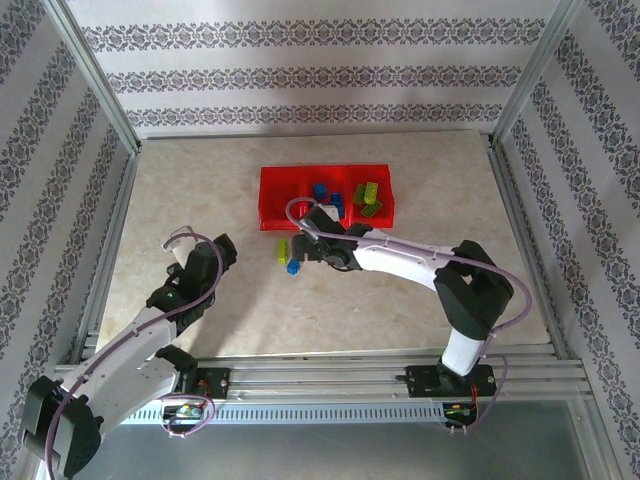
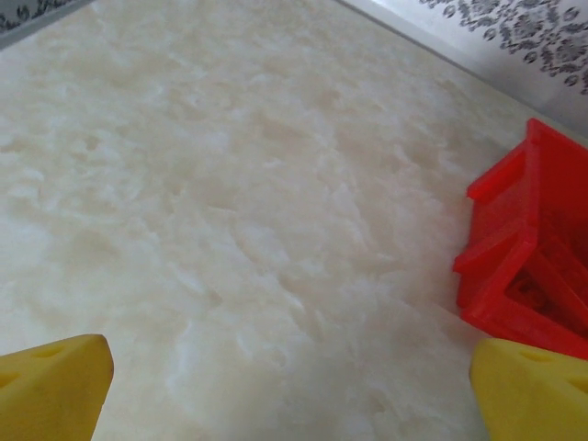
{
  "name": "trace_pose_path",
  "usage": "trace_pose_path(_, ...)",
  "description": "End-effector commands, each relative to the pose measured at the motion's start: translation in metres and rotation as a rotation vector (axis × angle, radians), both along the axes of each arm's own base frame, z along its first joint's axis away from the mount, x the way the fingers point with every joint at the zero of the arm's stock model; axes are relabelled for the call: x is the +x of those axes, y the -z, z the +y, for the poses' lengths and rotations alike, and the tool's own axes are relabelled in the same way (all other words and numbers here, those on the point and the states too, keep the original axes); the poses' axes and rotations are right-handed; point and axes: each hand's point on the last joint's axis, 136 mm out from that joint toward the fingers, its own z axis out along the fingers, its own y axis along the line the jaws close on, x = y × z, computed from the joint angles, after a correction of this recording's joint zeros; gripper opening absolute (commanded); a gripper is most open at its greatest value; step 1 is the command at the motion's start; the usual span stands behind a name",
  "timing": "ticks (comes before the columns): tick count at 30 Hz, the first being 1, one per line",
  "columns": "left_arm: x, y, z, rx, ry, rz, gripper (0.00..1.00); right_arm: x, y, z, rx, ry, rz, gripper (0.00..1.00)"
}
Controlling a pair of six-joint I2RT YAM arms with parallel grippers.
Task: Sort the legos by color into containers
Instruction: Pick up the lego from the center of the table.
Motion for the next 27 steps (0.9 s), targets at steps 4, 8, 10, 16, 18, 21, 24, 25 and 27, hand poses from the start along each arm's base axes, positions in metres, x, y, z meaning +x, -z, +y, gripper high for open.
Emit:
trace_pose_path(4, -0.005, 0.022, 0.006, -0.083, -0.021, 0.052, 1.0, -0.013, 0.01, 0.025, -0.009, -0.094, 0.07, 0.98)
trace_pose_path(8, -0.004, 0.026, 0.006, -0.093, -0.023, 0.063, 1.0, -0.016, 0.02, 0.034, -0.021, -0.122, 0.108, 0.97)
trace_pose_path(10, -0.004, 0.028, 0.006, -0.093, -0.023, 0.068, 1.0, -0.018, 0.025, 0.038, -0.024, -0.137, 0.127, 0.94)
trace_pose_path(16, -0.003, 0.03, 0.006, -0.1, -0.023, 0.074, 1.0, -0.018, 0.035, 0.045, -0.036, -0.16, 0.16, 0.87)
trace_pose_path(18, -0.003, 0.03, 0.006, -0.101, -0.023, 0.075, 1.0, -0.018, 0.037, 0.048, -0.034, -0.167, 0.168, 0.85)
trace_pose_path(21, -0.003, 0.031, 0.006, -0.104, -0.023, 0.076, 1.0, -0.02, 0.041, 0.053, -0.033, -0.184, 0.179, 0.83)
trace_pose_path(24, -0.003, 0.031, 0.007, -0.105, -0.025, 0.076, 1.0, -0.02, 0.045, 0.056, -0.036, -0.195, 0.188, 0.82)
trace_pose_path(25, -0.003, 0.031, 0.006, -0.107, -0.023, 0.075, 1.0, -0.02, 0.046, 0.057, -0.038, -0.196, 0.191, 0.81)
trace_pose_path(27, -0.002, 0.031, 0.006, -0.11, -0.023, 0.074, 1.0, -0.021, 0.049, 0.057, -0.042, -0.197, 0.198, 0.8)
